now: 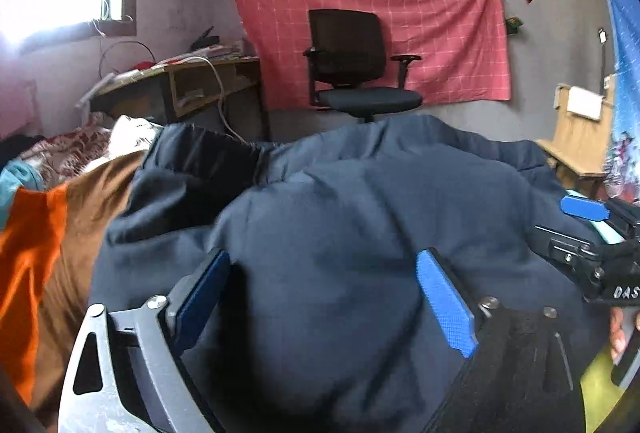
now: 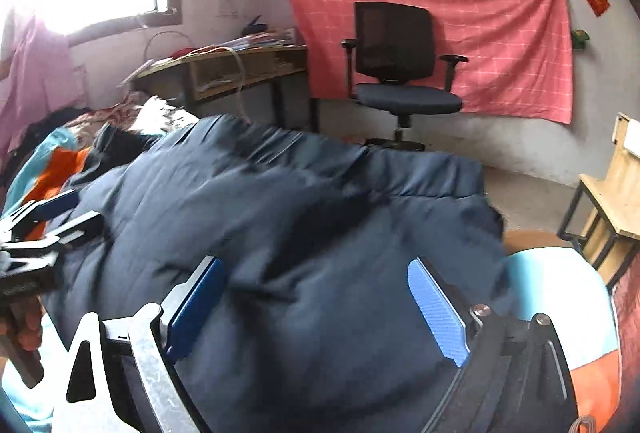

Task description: Fold large clothes

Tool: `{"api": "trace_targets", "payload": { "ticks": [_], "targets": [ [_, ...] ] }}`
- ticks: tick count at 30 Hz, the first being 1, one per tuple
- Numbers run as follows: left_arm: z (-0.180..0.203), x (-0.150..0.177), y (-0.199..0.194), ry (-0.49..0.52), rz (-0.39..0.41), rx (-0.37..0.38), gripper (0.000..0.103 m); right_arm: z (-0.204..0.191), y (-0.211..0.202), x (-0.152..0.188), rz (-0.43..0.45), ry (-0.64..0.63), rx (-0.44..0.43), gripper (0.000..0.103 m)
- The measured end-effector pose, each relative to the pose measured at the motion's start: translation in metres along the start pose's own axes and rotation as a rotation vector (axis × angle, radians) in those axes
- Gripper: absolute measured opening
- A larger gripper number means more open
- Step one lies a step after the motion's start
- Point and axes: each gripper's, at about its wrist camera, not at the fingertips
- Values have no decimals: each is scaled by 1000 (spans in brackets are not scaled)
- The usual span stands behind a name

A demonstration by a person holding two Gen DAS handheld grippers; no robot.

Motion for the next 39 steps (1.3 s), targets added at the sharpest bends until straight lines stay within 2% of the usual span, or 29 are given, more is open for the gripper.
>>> {"api": "trace_targets", "payload": {
  "ticks": [3, 7, 9, 12, 15, 19, 22, 27, 32, 36, 39],
  "targets": [
    [2, -17, 24, -7, -23, -45, 94, -6, 20, -15, 1, -13, -5, 94],
    [-8, -30, 56, -33, -68, -108, 96, -6, 58, -44, -46, -47, -1, 94],
    [-21, -30, 70, -78, -105, -126, 96, 1, 76, -52, -72, -35, 2, 94],
    [-39, -32, 83, -135, -139, -116, 96, 14, 100, -57, -120, 1, 16, 94],
    [-52, -32, 96, -173, -181, -61, 98, 33, 117, -57, -145, 70, 8, 94],
    [-60, -31, 109, -201, -205, -11, 101, 54, 133, -51, -182, 160, -52, 99],
    [-65, -33, 112, -213, -180, 25, 102, 63, 139, -46, -187, 203, -92, 100],
    [-67, -29, 110, -241, -123, 62, 102, 76, 139, -37, -172, 280, -157, 101],
    [-69, -30, 106, -249, -115, 79, 102, 77, 137, -37, -171, 283, -159, 101],
    [-65, -26, 97, -233, -96, 78, 102, 76, 124, -31, -110, 277, -149, 101],
    [-69, -25, 96, -244, -102, 108, 101, 78, 116, -26, -71, 283, -162, 101]
  ]
}}
Point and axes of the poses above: each gripper's, at about its wrist camera, not at the fingertips, and y roughly the way its jaws point, z to its right, x to its underside, and after that the axes turned 6 degrees about -x, right-handed
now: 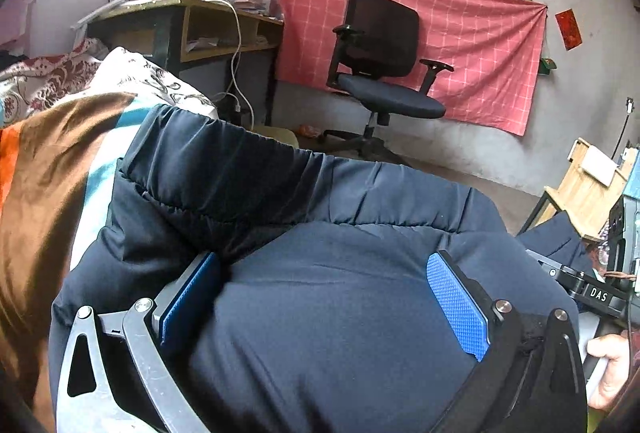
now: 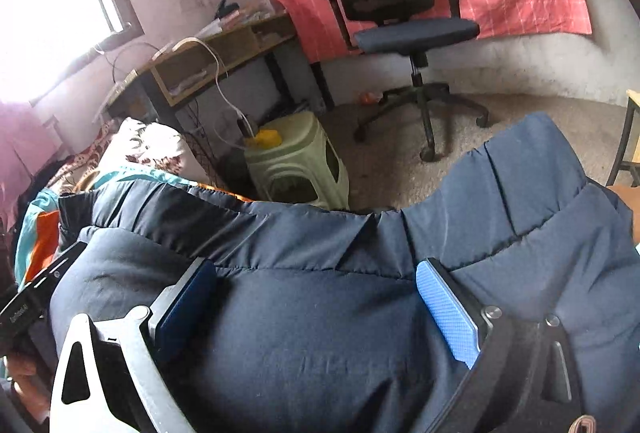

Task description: Fold large clothes

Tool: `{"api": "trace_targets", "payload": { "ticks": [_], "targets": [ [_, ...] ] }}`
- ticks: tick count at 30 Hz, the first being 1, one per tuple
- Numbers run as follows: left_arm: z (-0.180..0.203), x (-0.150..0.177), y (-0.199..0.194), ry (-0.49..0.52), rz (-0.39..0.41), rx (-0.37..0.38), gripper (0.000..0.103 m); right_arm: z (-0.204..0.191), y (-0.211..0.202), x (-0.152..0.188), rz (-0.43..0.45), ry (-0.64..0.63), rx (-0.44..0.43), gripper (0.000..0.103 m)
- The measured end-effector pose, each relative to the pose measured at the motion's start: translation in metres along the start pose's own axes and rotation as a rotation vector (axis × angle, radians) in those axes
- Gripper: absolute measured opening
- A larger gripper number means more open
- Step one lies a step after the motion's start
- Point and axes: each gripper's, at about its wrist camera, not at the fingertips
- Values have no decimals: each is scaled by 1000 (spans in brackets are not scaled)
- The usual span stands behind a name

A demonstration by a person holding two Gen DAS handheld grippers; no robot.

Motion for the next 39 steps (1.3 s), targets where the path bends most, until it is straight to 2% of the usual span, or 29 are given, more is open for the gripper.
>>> {"api": "trace_targets", "payload": {
  "ticks": [3, 11, 15, 19, 22, 27, 30, 32, 35, 39],
  "targets": [
    [-1, 3, -3, -3, 4, 16, 101, 5, -6, 3, 20, 22, -23, 101],
    [0, 5, -9, 9, 0, -15, 101, 4, -29, 17, 29, 69, 23, 102],
    [-7, 3, -13, 42, -22, -26, 101, -2, -38, 12, -12, 39, 125, 103],
    [-19, 4, -19, 69, -24, -29, 101, 6, -55, 15, 9, 39, 277, 103],
    [-32, 8, -26, 67, -8, -36, 101, 22, -65, 16, 29, 81, 334, 103],
    [-68, 11, -44, 17, 18, -24, 101, 33, -75, 21, 48, 66, 390, 103],
    [-89, 15, -43, -34, -27, -41, 101, 36, -77, 23, 32, 5, 418, 103],
    [-106, 20, -36, -102, -82, 0, 101, 40, -77, 22, 22, -17, 428, 103],
    [-126, 23, -26, -202, -149, 79, 101, 57, -78, 23, 5, 21, 425, 103],
    [-138, 26, -17, -253, -204, 145, 101, 84, -78, 27, -16, 133, 338, 103]
  ]
}}
Point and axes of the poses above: each gripper's, at about its wrist camera, not at the fingertips, and y roughly the way its jaws point, z to its right, x to its underside, and after that the axes turned 6 degrees about -x, right-handed
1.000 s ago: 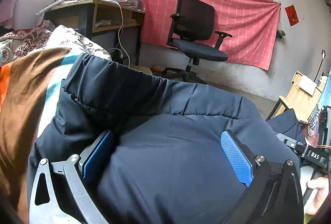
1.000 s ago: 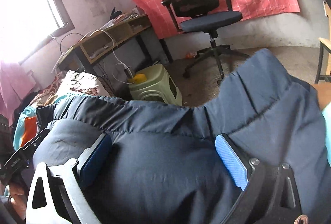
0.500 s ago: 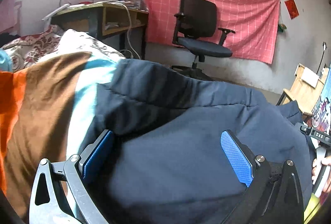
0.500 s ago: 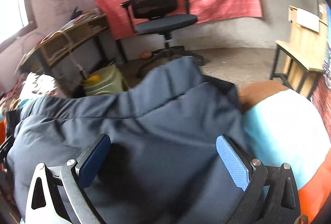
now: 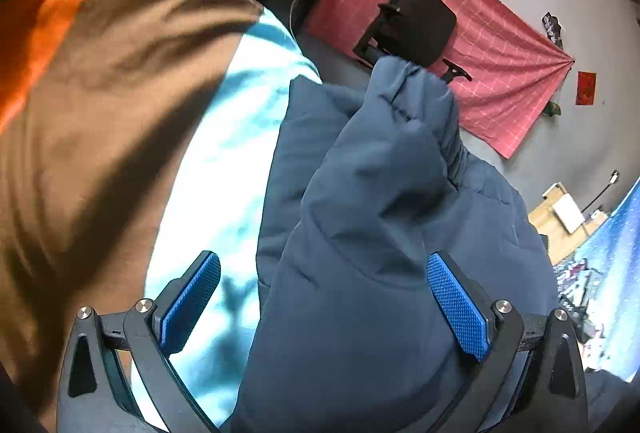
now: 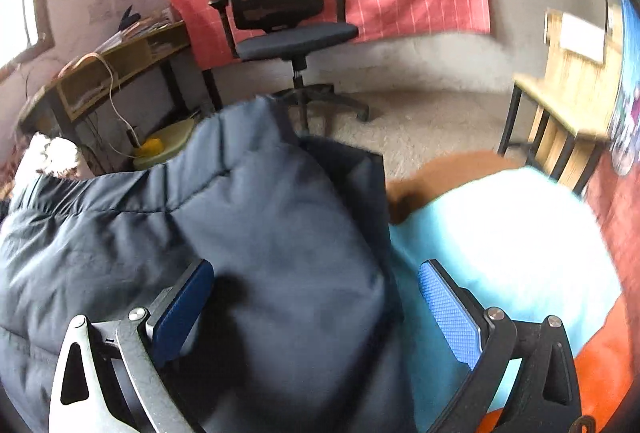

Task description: Fold large clothes

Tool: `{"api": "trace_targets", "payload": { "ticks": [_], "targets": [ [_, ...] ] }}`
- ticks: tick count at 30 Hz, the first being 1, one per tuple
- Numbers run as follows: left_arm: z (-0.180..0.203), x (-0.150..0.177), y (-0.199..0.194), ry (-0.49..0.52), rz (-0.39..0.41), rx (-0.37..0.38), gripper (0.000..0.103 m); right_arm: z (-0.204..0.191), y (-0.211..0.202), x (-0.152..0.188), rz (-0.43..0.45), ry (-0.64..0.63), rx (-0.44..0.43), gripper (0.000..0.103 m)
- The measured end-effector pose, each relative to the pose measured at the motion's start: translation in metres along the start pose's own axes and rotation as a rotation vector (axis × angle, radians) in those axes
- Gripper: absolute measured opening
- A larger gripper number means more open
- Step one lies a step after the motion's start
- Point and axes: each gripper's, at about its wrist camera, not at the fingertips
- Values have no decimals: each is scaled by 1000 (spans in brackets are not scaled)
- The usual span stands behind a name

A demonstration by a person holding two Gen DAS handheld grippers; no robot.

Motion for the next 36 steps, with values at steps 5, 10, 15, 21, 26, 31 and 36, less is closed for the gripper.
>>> {"api": "trace_targets", "payload": {
  "ticks": [5, 10, 15, 21, 26, 31, 36],
  "targets": [
    [2, 7, 7, 38, -27, 30, 101, 17, 9, 2, -32, 63, -112, 103],
    [-10, 8, 13, 2, -45, 97, 102, 40, 17, 9, -37, 164, -246, 103],
    [-17, 14, 8, -2, -22, 122, 102, 47, 18, 12, -42, 188, -292, 103],
    [-17, 9, 8, 1, -63, 123, 102, 55, 16, 9, -51, 223, -316, 103],
    [-15, 0, 7, 64, -148, 143, 102, 55, 10, 1, -154, 145, -318, 103],
    [-14, -7, 4, 117, -181, 138, 102, 57, 13, -4, -265, 59, -351, 103],
    [-11, -9, 8, 122, -190, 134, 102, 63, 20, 3, -299, 25, -384, 103]
  ]
}}
Point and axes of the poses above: each gripper's, at about its wrist camera, not at the fingertips, and y roughly the way its jaws point, z to its right, x to its underside, and after that the axes turned 6 degrees about -x, right-handed
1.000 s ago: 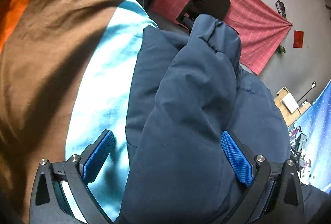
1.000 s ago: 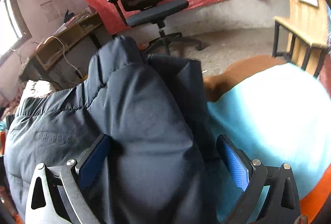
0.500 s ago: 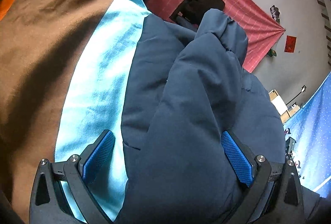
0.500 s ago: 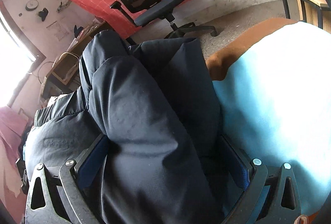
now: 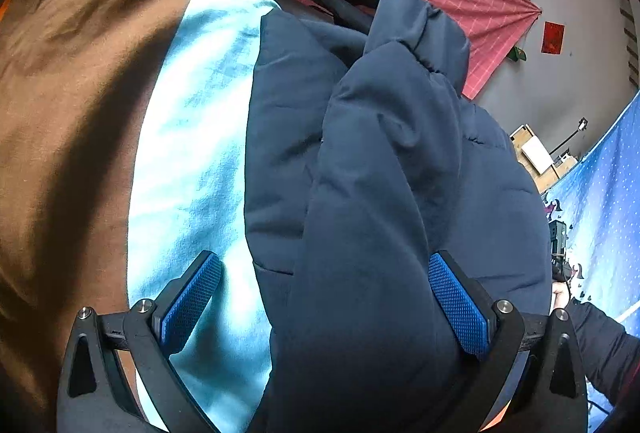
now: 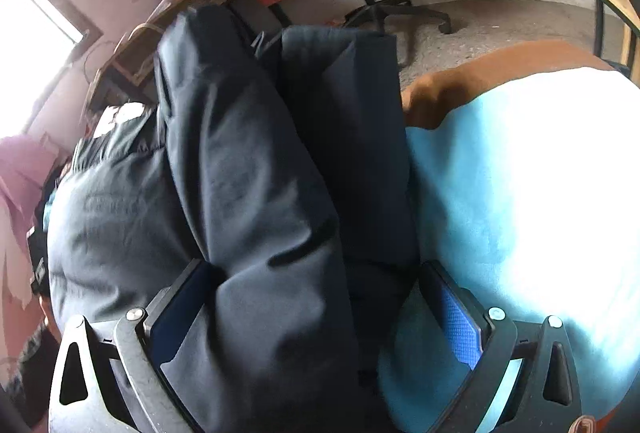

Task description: Fold large clothes

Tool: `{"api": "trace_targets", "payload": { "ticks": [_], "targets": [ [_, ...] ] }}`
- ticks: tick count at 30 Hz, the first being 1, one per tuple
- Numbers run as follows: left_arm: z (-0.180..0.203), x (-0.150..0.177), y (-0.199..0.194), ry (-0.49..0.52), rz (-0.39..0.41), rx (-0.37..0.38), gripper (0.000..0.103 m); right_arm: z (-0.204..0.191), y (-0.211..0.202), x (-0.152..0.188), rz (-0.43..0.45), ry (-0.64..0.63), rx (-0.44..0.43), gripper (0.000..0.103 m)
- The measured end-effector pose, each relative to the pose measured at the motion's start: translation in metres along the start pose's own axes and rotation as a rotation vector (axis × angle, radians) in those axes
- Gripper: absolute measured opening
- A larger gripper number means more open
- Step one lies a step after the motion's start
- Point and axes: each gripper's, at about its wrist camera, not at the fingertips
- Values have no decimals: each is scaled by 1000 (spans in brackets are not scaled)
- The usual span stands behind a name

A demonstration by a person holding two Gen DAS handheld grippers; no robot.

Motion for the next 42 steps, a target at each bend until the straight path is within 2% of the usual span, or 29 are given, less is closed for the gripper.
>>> {"api": "trace_targets", "payload": {
  "ticks": [3, 8, 12, 15, 20, 23, 28, 29, 32, 35, 37, 40, 42],
  "targets": [
    [-3, -2, 2, -24, -12, 16, 102, 9, 3, 1, 7, 47, -42, 103],
    [-6, -2, -1, -43, -28, 17, 102, 9, 2, 5, 0, 79, -59, 103],
    [-2, -3, -2, -30, -48, 23, 100, 9, 19, 8, -78, 193, -204, 103],
    [11, -5, -2, 0, -53, 18, 100, 5, 21, 7, -83, 198, -194, 103],
    [29, -16, 5, -5, -55, -48, 98, 14, 27, 0, -80, 305, -172, 103],
    [44, -19, 5, 18, -53, -113, 89, 12, 28, 0, -61, 350, -138, 103],
    [59, -21, 0, 24, -52, -172, 62, -2, 23, 2, -35, 316, -92, 103],
    [61, -20, -1, 26, -50, -183, 60, -4, 22, 2, -29, 313, -87, 102],
    [74, -18, -5, 43, -31, -241, 50, -11, 15, 7, 0, 309, -71, 94],
    [93, -15, -6, 93, -7, -301, 41, -17, 9, 11, 11, 307, -62, 80],
    [104, -13, -9, 119, 9, -331, 32, -25, 5, 10, 17, 299, -52, 68],
    [121, -10, -12, 169, 26, -370, 24, -41, 7, 4, 22, 271, -31, 53],
    [130, -6, -9, 192, 34, -400, 21, -51, 3, 4, 25, 262, -19, 47]
  ]
}}
Point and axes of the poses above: each gripper's, at about its wrist camera, not at the fingertips, and y roughly the way its jaws point, z to its right, x to its underside, and after that the axes turned 6 degrees about -x, right-handed
